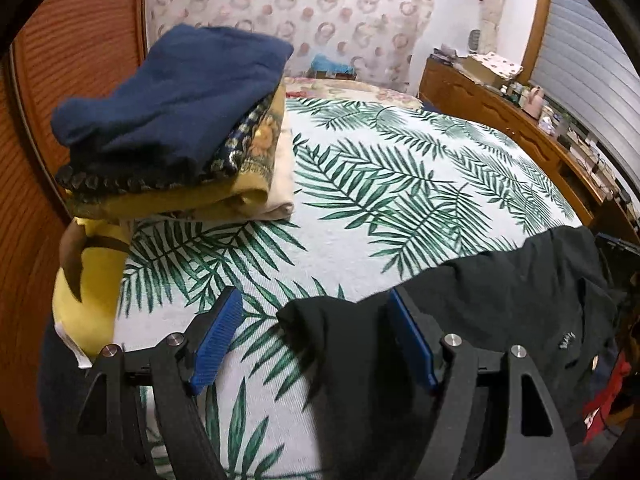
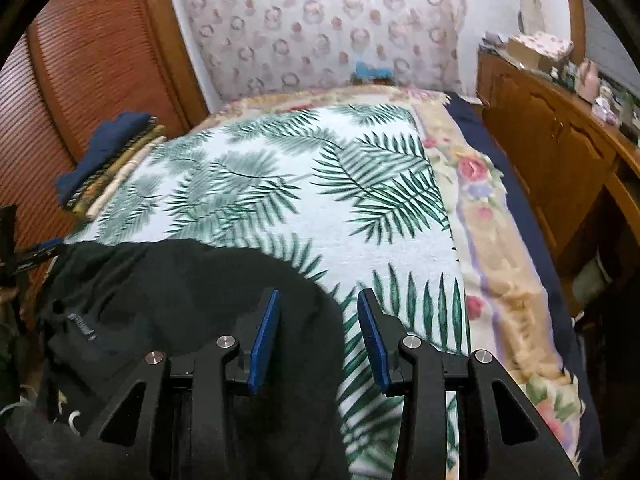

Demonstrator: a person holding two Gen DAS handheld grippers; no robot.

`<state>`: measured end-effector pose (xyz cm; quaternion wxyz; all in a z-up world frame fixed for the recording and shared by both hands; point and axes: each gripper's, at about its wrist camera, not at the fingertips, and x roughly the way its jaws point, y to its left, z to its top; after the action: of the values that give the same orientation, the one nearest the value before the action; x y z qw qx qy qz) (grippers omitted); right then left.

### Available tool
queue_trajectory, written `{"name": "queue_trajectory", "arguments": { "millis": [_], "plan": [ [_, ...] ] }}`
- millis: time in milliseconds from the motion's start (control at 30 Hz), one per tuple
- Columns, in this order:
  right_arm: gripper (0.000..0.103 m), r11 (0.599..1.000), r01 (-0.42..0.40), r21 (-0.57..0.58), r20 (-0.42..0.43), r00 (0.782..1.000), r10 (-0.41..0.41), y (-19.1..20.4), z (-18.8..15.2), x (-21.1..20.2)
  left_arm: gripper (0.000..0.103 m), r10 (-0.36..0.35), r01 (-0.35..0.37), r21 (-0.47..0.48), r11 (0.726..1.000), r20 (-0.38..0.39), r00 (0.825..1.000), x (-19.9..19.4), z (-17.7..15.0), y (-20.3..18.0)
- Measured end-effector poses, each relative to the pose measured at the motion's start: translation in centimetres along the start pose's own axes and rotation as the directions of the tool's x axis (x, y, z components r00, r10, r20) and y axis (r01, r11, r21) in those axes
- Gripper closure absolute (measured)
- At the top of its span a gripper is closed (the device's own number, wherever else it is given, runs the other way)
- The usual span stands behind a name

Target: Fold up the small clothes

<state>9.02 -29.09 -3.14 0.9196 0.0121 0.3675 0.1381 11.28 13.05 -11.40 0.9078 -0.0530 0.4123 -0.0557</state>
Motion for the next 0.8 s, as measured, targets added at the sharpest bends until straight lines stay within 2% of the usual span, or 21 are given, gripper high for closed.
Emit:
{"name": "queue_trajectory", "arguments": {
  "millis": [167, 200, 267, 333, 367, 400, 567, 633, 700, 767, 800],
  "plan": [
    [0.066, 0.999, 0.009, 0.035, -0.049, 0.999, -0.007, -0.4, 1.1, 2.4, 0.028, 0.006, -0.005, 0.024, 1.0, -0.027, 1.0, 1.3, -0.1, -0.6],
    [0.073, 0.999, 0.002, 0.046, -0.056, 0.998, 0.001, -0.5, 1.1, 2.7, 0.028, 0.01, -0.009, 0.032, 0.999, -0.033, 0.999, 1.6, -0.2, -0.7],
    [0.08, 0.998, -0.025, 0.055, -0.062, 0.998, 0.028, -0.4, 1.2, 3.1, 0.026, 0.03, -0.029, 0.057, 0.998, -0.02, 0.999, 1.9, -0.6, -1.0],
    [0.082, 0.999, -0.016, 0.032, -0.059, 0.998, 0.018, 0.1, 1.2, 3.1, 0.025, 0.034, -0.034, 0.058, 0.998, -0.008, 0.999, 1.9, -0.6, -1.1],
    [0.092, 0.999, -0.019, 0.026, -0.056, 0.998, 0.021, 0.3, 1.2, 3.1, 0.024, 0.034, -0.034, 0.054, 0.998, -0.007, 0.999, 1.9, -0.6, -1.0],
    [0.097, 0.999, -0.026, 0.03, -0.045, 0.999, 0.028, 0.1, 1.1, 2.9, 0.024, 0.034, -0.034, 0.054, 0.998, -0.007, 0.999, 2.0, -0.6, -0.9],
    [0.099, 0.986, -0.06, 0.155, 0.133, 0.99, 0.039, -2.0, 0.4, -1.1, 0.022, 0.038, -0.038, 0.054, 0.998, -0.003, 0.999, 2.2, -0.5, -0.9],
    [0.099, 0.983, -0.022, 0.181, 0.177, 0.984, -0.011, -2.5, -0.4, -2.7, 0.021, 0.042, -0.042, 0.055, 0.998, -0.004, 0.999, 2.3, -0.5, -0.9],
    [0.099, 0.978, 0.004, 0.207, 0.174, 0.984, -0.041, -2.9, -1.1, -3.5, 0.021, 0.043, -0.043, 0.056, 0.998, -0.004, 0.999, 2.3, -0.4, -0.9],
    [0.099, 0.968, 0.107, 0.227, 0.198, 0.968, -0.154, -3.4, -1.7, -4.6, 0.021, 0.041, -0.041, 0.055, 0.998, -0.004, 0.999, 2.3, -0.4, -0.9],
    [0.099, 0.965, 0.127, 0.23, 0.209, 0.962, -0.176, -3.7, -1.7, -5.0, 0.021, 0.043, -0.043, 0.056, 0.998, -0.004, 0.999, 2.3, -0.5, -0.9]
  ]
}}
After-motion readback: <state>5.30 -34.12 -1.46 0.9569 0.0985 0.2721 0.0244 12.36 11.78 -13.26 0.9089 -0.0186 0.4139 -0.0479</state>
